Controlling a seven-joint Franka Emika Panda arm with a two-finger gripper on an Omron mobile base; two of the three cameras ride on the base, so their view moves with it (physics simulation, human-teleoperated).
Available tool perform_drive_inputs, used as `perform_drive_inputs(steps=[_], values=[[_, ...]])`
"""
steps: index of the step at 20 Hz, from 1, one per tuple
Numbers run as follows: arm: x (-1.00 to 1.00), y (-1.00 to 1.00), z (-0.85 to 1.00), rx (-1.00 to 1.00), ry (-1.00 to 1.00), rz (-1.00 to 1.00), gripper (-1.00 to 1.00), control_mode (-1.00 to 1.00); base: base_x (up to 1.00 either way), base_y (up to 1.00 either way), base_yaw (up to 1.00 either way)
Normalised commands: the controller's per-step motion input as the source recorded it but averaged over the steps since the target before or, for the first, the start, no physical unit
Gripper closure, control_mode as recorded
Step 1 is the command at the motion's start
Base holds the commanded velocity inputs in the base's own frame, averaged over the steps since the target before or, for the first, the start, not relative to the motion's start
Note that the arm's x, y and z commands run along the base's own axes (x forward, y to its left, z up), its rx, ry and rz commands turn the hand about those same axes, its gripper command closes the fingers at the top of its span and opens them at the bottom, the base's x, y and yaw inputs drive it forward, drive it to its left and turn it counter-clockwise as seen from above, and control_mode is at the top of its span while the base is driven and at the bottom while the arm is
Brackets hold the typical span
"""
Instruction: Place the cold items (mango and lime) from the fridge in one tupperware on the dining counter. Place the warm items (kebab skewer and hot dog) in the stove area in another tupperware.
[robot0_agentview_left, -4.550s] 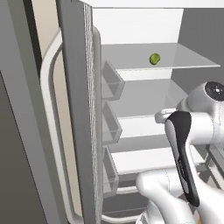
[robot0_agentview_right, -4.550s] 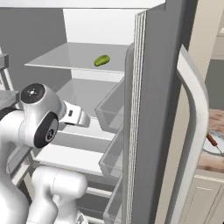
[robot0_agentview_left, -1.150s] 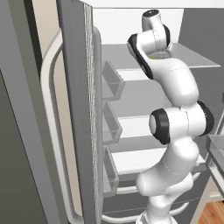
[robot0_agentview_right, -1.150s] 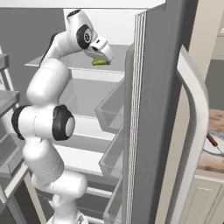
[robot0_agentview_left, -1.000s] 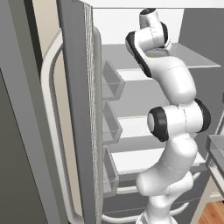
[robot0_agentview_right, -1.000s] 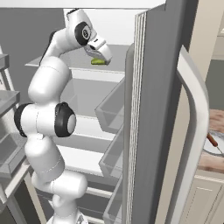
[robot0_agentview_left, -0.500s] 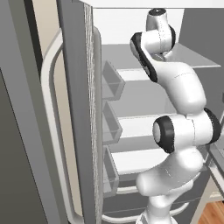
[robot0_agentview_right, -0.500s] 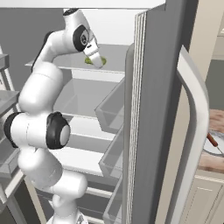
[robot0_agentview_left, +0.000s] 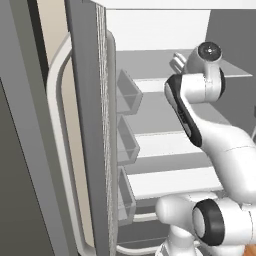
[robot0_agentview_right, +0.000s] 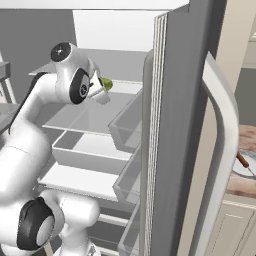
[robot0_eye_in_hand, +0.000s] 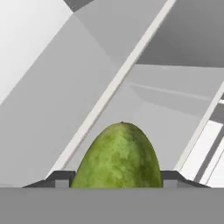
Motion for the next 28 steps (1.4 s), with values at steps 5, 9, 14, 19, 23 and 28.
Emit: perform_drive_inputs(steps=[5,9,14,19,23,28], values=[[-1.0,0.17,0.06,-0.06,0.08,0.09,1.0,-1.0,0.0,0.0,0.0],[-1.0,0.44,-0.31,0.0,0.07,0.02,1.0,-1.0,0.0,0.0,0.0],[-0.93,0.17,-0.98,0.0,0.13,0.0,1.0,-1.0,0.0,0.0,0.0],[-0.6,0.01,-0.87,0.0,0.08,0.04,1.0,-1.0,0.0,0.0,0.0],[-0.36,0.0,-0.45,0.0,0.01,0.03,1.0,-1.0,0.0,0.0,0.0],[-0.42,0.0,-0.29,0.0,0.0,0.0,1.0,-1.0,0.0,0.0,0.0]])
